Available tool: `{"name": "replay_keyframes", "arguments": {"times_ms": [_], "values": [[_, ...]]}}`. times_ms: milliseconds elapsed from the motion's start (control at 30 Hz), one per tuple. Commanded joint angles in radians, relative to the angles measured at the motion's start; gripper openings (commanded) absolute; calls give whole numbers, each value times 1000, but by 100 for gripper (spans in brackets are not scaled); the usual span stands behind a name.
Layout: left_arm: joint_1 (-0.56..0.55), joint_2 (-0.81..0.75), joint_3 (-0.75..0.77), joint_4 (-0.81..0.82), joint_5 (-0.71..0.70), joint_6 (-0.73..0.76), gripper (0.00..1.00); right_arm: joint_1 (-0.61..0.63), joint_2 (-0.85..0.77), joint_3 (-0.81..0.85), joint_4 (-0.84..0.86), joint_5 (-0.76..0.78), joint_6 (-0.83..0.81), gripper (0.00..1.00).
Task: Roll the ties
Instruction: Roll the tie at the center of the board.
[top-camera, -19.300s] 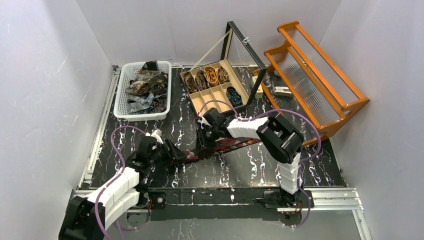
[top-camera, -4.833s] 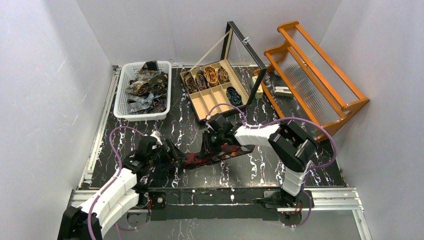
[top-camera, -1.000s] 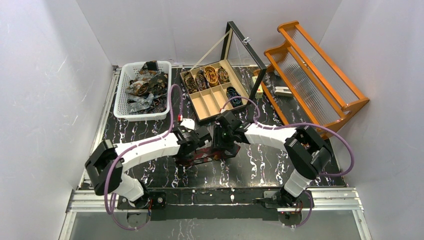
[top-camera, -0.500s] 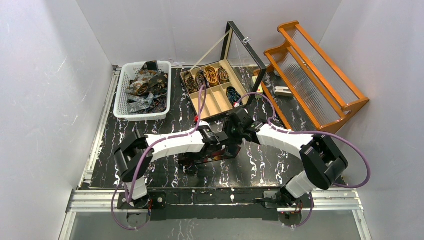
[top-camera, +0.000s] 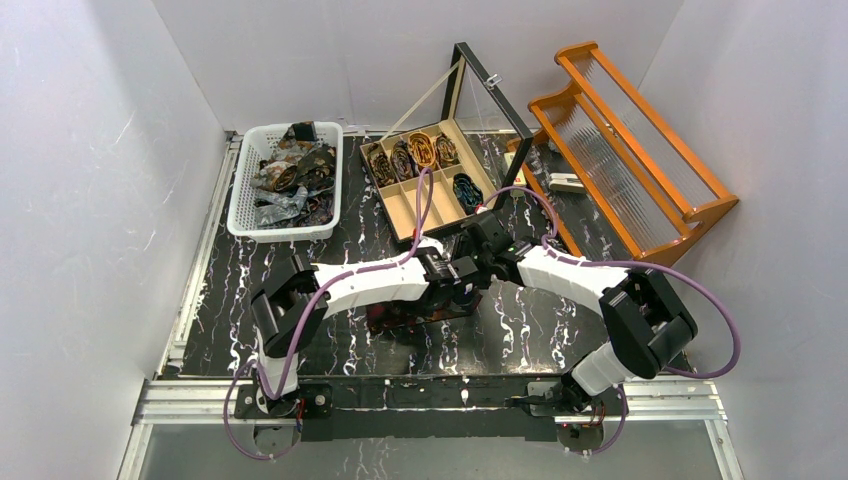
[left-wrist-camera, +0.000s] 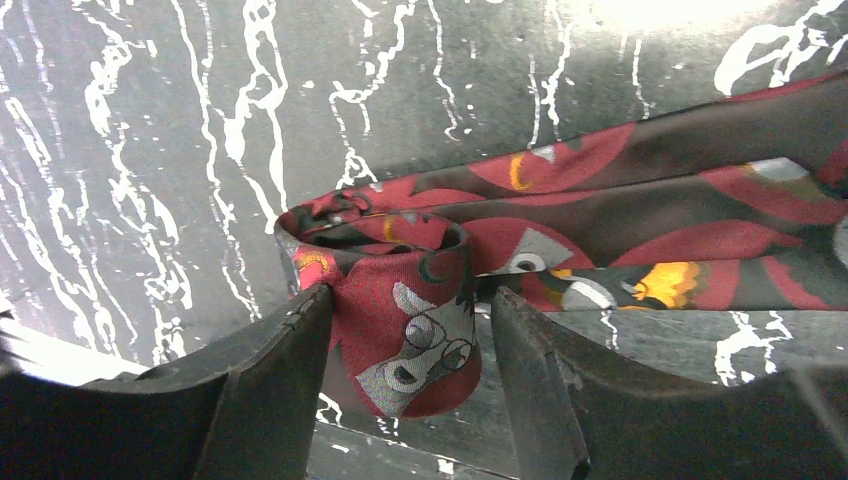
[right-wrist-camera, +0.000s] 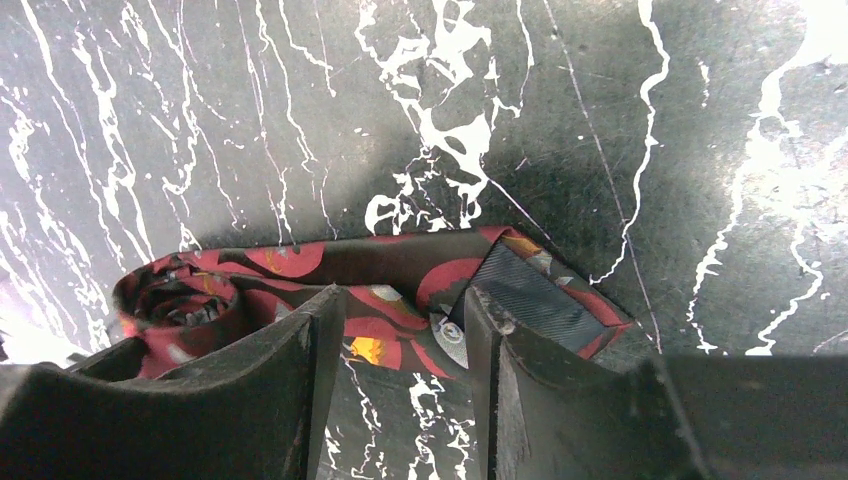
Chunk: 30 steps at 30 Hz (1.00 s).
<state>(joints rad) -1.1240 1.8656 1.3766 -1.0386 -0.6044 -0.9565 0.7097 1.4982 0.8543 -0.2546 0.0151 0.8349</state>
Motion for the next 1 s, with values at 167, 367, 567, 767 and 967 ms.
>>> {"name": "replay_keyframes", "arguments": {"times_ms": [167, 367, 567, 767, 967], "values": [[-5, -92, -41, 215, 104, 18, 66, -19, 15, -1, 22, -92, -33, 57], [13, -201, -112, 287, 109, -1, 70, -21, 7, 2, 44, -140, -54, 58], [13, -382, -144, 361, 84, 33, 75, -22, -21, -18, 140, -274, -77, 61], [28, -548, -287, 354, 30, -25, 82, -8, -27, -90, 319, -436, -20, 64], [143, -757, -491, 371, 87, -92, 90, 71, -14, -116, 381, -460, 6, 68]]}}
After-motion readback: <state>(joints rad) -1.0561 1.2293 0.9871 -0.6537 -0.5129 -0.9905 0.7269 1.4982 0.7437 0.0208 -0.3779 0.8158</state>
